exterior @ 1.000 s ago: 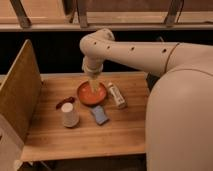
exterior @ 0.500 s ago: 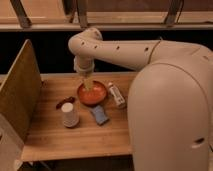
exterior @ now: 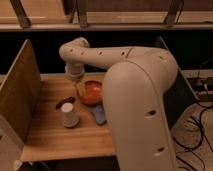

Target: Place the pepper on the white sponge

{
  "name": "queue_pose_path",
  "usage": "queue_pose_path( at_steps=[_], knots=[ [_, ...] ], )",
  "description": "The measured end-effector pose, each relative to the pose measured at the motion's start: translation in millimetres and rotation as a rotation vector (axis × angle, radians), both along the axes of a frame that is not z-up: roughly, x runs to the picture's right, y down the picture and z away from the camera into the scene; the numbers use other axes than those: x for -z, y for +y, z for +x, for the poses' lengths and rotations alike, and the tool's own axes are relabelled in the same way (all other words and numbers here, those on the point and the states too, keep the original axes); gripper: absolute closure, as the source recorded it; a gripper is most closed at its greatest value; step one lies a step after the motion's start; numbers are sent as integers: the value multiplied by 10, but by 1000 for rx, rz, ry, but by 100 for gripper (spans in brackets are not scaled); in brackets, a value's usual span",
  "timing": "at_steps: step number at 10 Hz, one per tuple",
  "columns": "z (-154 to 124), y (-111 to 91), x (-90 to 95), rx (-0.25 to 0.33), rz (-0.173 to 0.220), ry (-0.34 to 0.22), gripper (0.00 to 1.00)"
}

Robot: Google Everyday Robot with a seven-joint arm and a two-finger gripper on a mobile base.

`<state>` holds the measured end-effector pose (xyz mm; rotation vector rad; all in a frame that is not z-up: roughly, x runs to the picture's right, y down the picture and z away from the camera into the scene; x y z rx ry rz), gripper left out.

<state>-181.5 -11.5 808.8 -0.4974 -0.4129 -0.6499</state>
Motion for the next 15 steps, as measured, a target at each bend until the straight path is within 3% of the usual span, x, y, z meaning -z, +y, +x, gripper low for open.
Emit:
queue_pose_path(
  at_steps=[2, 6, 9, 11, 13, 15],
  knots=[
    [-198, 80, -168, 2, -25, -48, 20],
    [-205, 72, -170, 0, -24, -51, 20],
    [-385, 222, -246, 76, -37, -72, 20],
    [-625, 401, -432, 133, -68, -85, 20],
    [-692, 530, -665, 154, -100, -49, 20],
    [-584, 554, -927, 123, -121, 39, 20]
  ],
)
